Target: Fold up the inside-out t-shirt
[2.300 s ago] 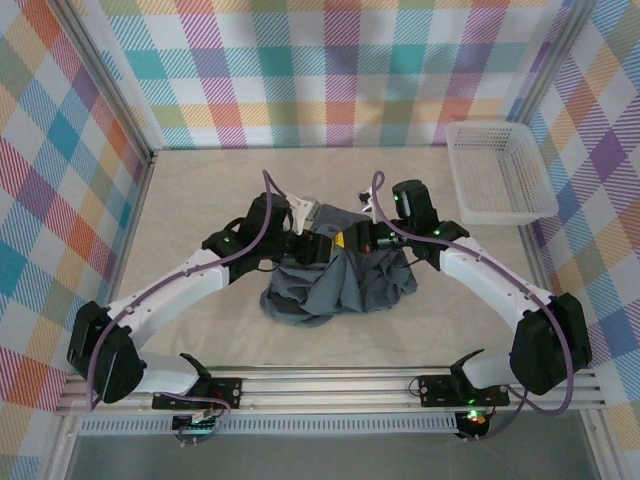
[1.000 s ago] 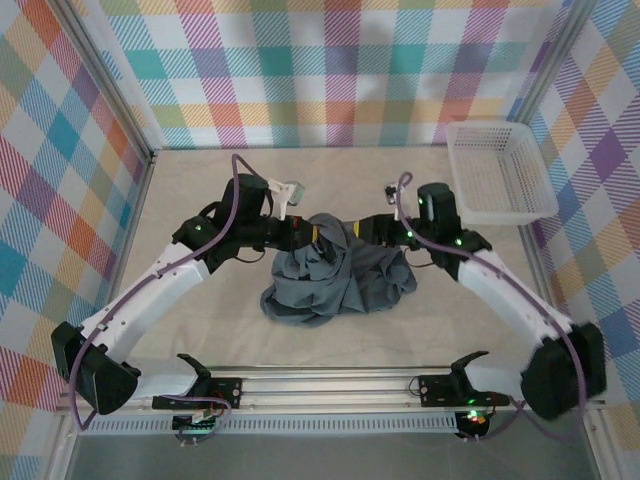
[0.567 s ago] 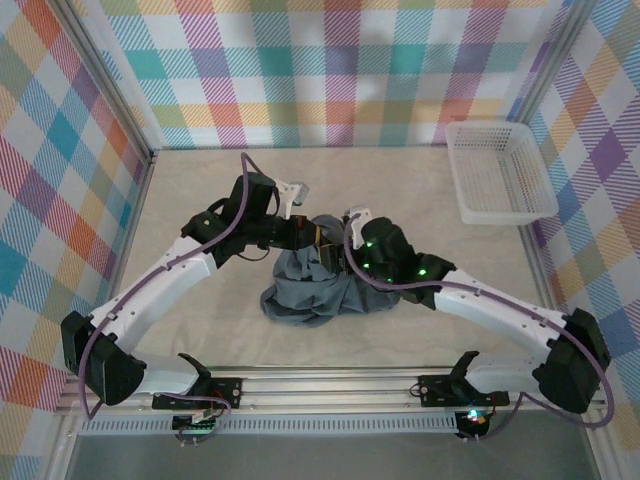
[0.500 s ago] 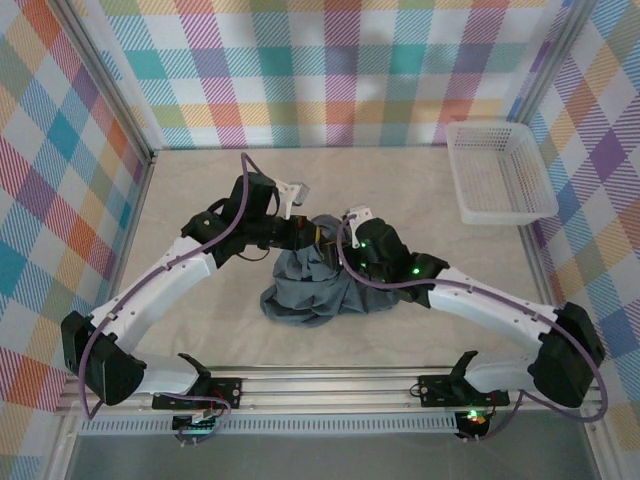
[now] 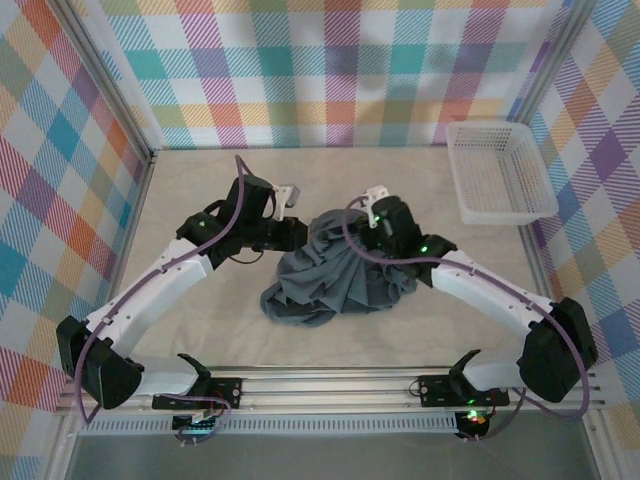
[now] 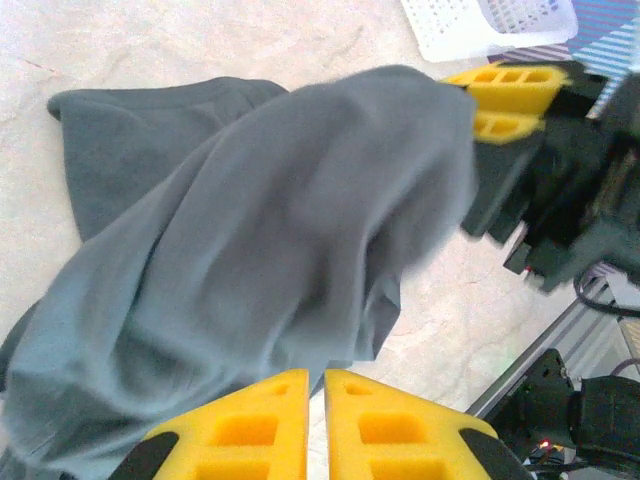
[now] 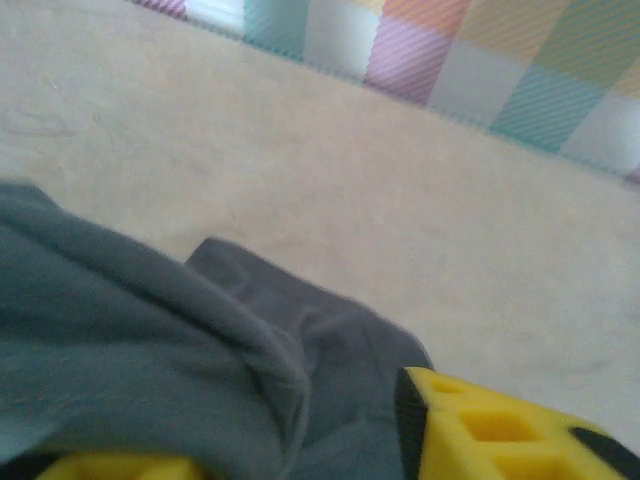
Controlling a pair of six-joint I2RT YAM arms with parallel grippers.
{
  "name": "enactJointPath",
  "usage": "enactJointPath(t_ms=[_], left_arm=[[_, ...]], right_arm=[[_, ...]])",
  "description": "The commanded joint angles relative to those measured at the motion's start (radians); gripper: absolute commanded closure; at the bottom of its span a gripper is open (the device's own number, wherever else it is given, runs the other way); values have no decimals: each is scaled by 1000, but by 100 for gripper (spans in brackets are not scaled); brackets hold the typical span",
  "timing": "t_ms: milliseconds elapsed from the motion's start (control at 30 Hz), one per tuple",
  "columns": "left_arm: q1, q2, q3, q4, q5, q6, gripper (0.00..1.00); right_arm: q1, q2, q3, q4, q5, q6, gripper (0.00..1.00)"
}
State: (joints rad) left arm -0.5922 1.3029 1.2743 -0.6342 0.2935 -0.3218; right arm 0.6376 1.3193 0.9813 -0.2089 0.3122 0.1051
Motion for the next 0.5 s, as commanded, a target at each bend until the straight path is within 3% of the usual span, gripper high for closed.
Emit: enactJointPath(t_ms=[0, 133, 200, 300, 367, 467], left_arm=[[17, -22, 21, -46, -44, 14, 88], [26, -19, 28, -73, -64, 50, 87], [25, -21, 15, -30, 44, 90, 86], [7, -11, -21, 91, 221, 97, 71], [-16, 16, -25, 131, 190, 94, 55], [-24, 83, -10, 149, 56, 91, 40]], right_arm=[[-92, 6, 54, -120, -346, 141, 93], [-124, 22, 91, -165, -522, 186, 100], [-124, 16, 91, -146, -603, 210, 100], [-124, 24, 120, -164, -644, 256, 100], [-124, 26, 133, -164, -672, 276, 100], [-124, 23, 140, -152, -719, 293, 100]])
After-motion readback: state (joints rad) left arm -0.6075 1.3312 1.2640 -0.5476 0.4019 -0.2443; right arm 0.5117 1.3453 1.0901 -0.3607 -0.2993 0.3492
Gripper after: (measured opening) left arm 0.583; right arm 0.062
